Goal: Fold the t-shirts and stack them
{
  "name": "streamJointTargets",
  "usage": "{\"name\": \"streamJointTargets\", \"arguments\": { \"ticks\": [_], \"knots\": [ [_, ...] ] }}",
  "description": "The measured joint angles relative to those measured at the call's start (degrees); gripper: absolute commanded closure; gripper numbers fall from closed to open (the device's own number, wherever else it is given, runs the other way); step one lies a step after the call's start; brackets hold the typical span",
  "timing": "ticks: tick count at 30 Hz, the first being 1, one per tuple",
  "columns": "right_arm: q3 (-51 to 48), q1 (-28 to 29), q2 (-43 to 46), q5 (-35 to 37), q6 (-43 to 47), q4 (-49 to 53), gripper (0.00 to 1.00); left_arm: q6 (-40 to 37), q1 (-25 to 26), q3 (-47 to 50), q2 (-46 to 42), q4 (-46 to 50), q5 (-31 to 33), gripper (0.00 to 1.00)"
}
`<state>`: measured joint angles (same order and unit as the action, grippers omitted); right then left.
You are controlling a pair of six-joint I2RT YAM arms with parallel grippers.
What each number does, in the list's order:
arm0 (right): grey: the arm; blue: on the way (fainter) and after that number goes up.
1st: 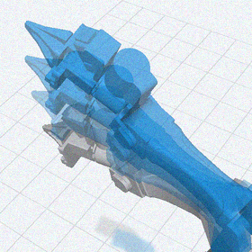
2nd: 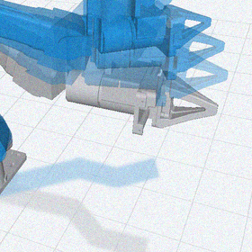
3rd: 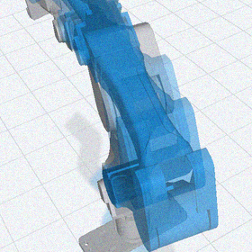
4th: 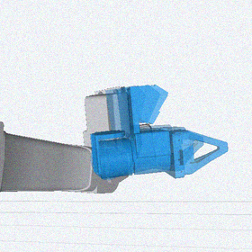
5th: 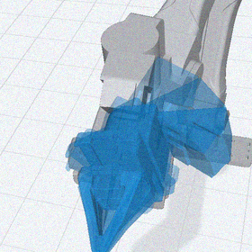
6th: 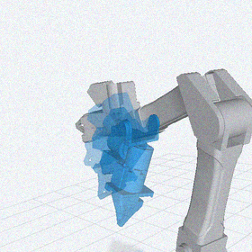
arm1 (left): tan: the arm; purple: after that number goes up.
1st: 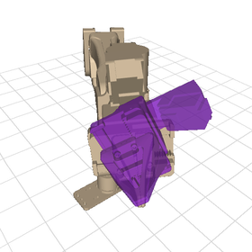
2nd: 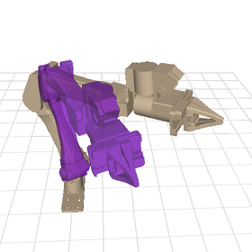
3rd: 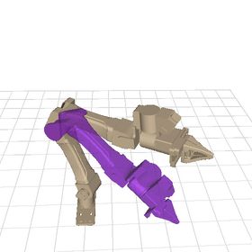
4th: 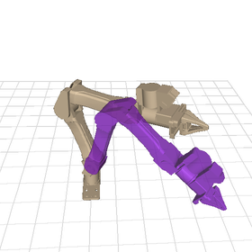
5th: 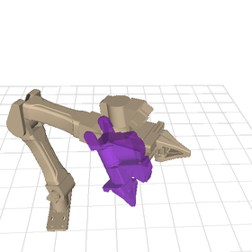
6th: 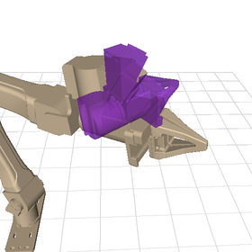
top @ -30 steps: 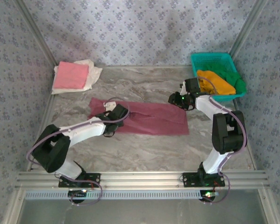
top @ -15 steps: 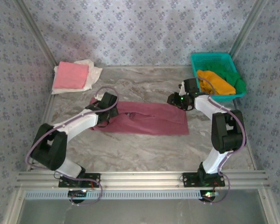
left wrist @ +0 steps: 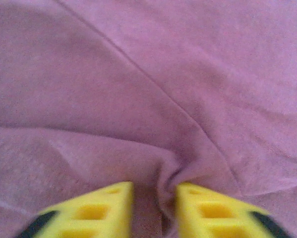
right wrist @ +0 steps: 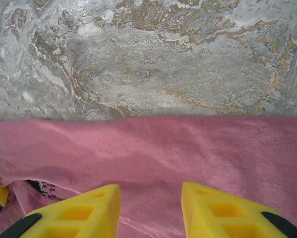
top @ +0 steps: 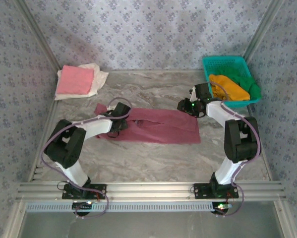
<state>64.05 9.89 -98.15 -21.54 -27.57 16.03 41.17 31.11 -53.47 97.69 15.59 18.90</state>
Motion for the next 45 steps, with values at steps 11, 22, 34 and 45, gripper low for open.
{"name": "streamJointTargets", "arguments": {
  "ticks": [11, 22, 34, 45],
  "knots": [
    [0.0, -0.5, 0.0, 0.0, 0.2, 0.0, 0.6, 0.3, 2.4, -0.9, -3.4, 1.3, 1.3, 1.0],
    [0.0, -0.5, 0.0, 0.0, 0.2, 0.0, 0.59, 5.6, 6.3, -1.3, -6.4, 3.9, 0.8, 0.76],
    [1.7, -0.2, 0.0, 0.1, 1.1, 1.6, 0.72, 4.2, 7.5, 0.2, -22.2, 9.7, 4.5, 0.77],
    [4.2, 3.0, -4.6, 3.1, 0.0, 2.7, 1.0, -2.8, -13.0, 1.2, -13.9, 0.6, -4.9, 1.0]
  ]
}}
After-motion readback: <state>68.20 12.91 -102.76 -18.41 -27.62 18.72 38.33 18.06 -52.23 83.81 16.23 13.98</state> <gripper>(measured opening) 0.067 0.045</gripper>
